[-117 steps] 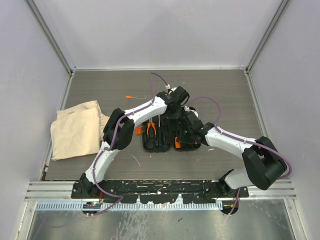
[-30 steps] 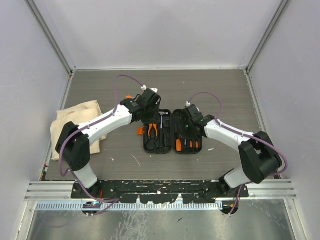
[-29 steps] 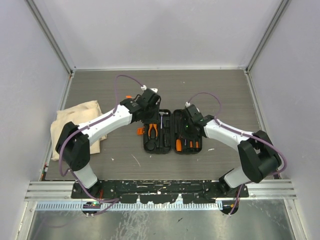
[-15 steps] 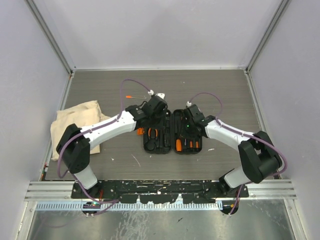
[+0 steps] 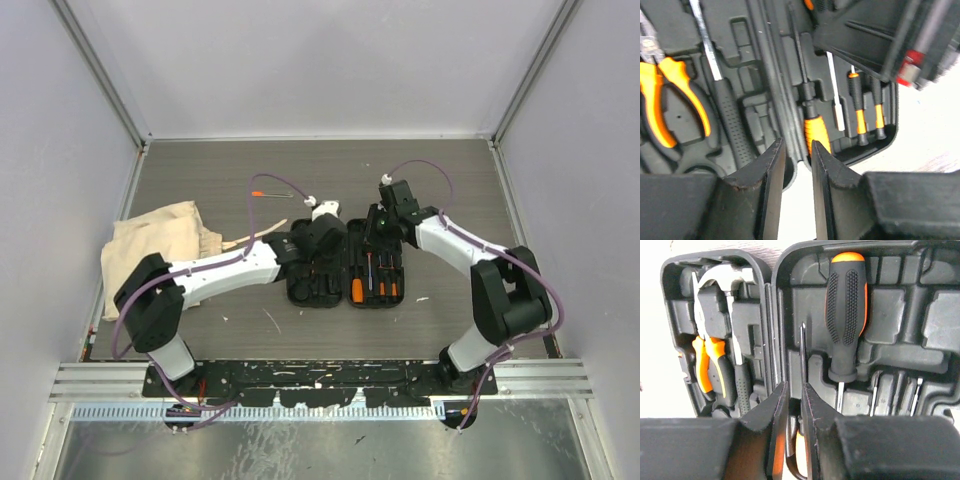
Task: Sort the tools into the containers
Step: Place the screwdriver in the storage box.
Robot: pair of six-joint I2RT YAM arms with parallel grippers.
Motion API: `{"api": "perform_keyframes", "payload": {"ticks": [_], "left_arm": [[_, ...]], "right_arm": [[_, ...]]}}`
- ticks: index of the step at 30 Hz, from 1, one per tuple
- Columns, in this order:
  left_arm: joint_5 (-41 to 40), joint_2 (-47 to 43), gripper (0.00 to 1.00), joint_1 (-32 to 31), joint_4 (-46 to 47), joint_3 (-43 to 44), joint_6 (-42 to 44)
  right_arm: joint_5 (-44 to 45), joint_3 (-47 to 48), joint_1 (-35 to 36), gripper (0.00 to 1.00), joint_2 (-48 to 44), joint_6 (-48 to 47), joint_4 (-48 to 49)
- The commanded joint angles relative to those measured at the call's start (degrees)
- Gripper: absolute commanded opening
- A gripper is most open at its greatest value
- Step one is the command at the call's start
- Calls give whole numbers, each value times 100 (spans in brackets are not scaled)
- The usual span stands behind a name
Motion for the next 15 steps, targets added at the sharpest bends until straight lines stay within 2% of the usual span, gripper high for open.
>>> {"api": "perform_keyframes", "payload": {"ticks": [1,10,15], "left_arm": [[-243,102,28,-253,669,-131,-355],[-341,147,27,-363,701,-349,-525],[-292,311,27,-386,729,-195,-487]], "right_arm": [[-406,363,-151,23,315,-190,195],[-590,537,-179,23,685,-353,217],[-581,597,-186,23,784,-375,274]]}}
